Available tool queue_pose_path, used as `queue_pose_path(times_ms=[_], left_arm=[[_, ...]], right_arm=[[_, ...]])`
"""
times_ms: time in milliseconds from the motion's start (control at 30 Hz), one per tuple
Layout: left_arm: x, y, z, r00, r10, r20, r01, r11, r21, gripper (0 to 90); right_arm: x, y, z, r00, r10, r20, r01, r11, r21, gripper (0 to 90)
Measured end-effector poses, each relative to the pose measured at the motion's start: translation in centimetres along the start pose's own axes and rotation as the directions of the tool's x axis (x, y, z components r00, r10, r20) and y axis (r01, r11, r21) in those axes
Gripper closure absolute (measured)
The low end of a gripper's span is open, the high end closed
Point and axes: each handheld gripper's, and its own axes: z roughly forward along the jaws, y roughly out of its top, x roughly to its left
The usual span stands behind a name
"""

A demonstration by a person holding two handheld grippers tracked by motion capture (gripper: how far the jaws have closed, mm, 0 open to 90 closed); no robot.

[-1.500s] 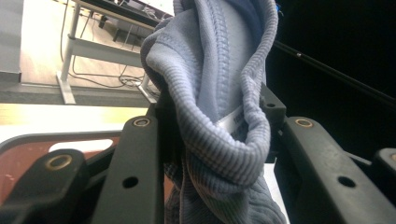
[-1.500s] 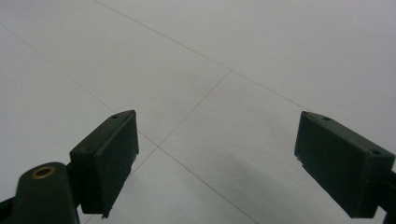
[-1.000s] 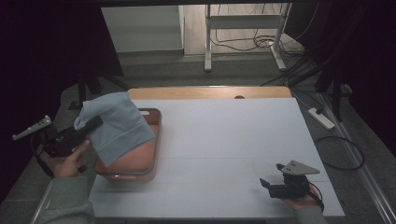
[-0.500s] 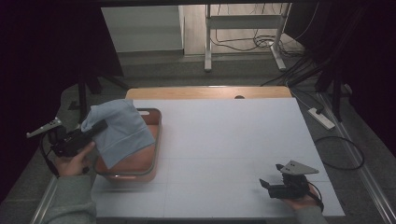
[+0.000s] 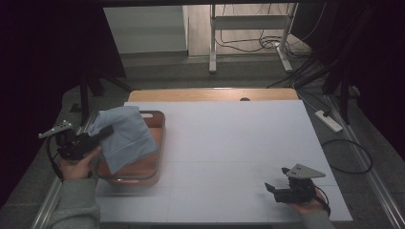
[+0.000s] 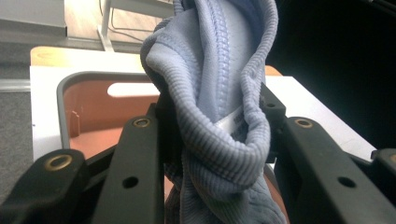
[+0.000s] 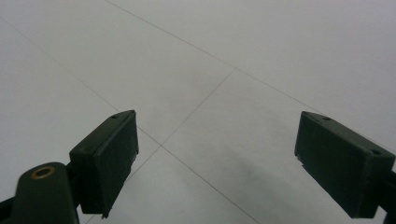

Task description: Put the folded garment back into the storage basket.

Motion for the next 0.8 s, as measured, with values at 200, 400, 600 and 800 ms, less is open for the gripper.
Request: queue_pose_path(times_ms=[200, 400, 600, 800], left_arm=[[-0.1, -0.2, 1.1, 0.9999, 0.013, 0.002, -0.013, 0.9987, 0.048, 62.5], [0.0, -0.5, 2.0, 0.9999, 0.011, 0.004, -0.012, 0.9945, 0.104, 62.5], [0.4, -0.7, 2.7, 0.9997, -0.013, 0.019, 0.011, 0.9894, 0.145, 62.4], [0.3, -1.0, 4.1, 0.9998, -0.007, -0.021, 0.011, 0.9778, 0.209, 61.9]], right_arm=[[0.0, 0.0, 0.0, 1.0, -0.002, 0.002, 0.002, 1.0, 0.002, 14.0], [0.0, 0.0, 0.0, 1.0, 0.0, 0.001, 0.0, 1.0, 0.001, 14.1], [0.0, 0.0, 0.0, 1.0, -0.002, 0.001, 0.002, 1.0, 0.003, 14.1], [0.1, 0.0, 0.0, 1.0, -0.003, 0.001, 0.003, 1.0, 0.006, 14.1]])
